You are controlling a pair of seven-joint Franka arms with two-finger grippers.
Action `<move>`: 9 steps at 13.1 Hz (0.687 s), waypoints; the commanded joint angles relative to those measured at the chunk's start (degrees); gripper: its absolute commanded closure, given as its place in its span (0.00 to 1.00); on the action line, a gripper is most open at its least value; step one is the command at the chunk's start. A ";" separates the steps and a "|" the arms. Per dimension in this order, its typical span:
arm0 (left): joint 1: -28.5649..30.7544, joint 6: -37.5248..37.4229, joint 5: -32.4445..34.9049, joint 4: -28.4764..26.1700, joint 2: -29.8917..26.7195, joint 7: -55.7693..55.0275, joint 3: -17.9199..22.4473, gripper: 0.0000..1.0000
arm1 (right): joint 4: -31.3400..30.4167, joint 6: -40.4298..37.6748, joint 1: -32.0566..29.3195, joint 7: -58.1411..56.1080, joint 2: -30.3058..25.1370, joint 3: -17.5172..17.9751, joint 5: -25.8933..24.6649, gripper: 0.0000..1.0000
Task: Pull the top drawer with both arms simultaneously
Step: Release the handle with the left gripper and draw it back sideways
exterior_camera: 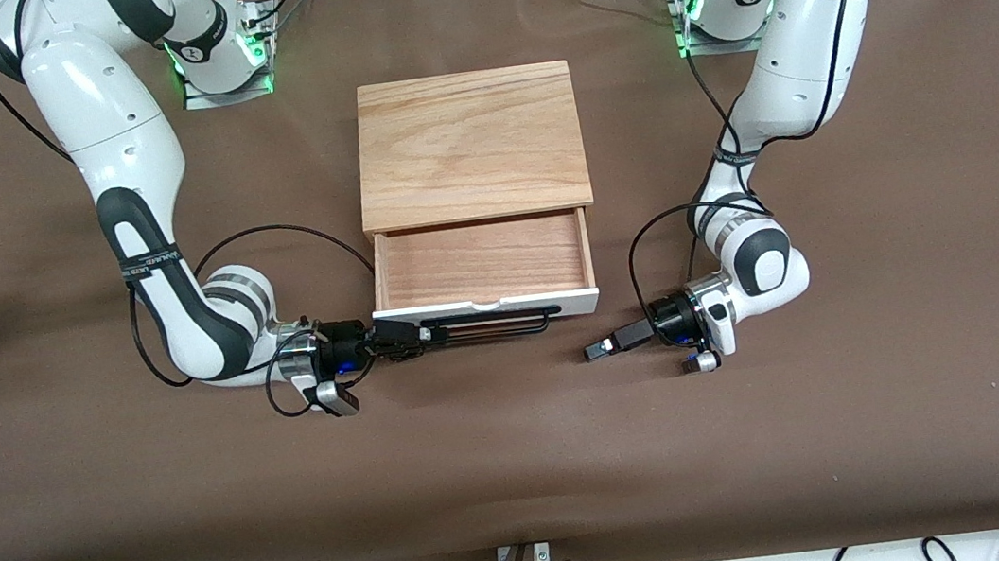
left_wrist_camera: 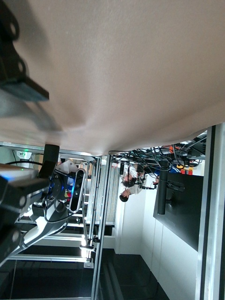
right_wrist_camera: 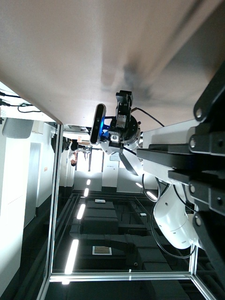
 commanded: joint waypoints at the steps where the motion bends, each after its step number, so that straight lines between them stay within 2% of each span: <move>1: -0.27 0.63 -0.34 -0.65 -2.29 -3.34 0.18 0.00 | -0.13 -4.59 -2.59 0.35 -2.42 0.86 2.07 1.00; 9: -0.36 0.63 -0.07 -3.99 -4.23 -2.38 0.10 0.00 | 1.71 -4.59 -2.42 2.11 -2.42 0.95 2.07 1.00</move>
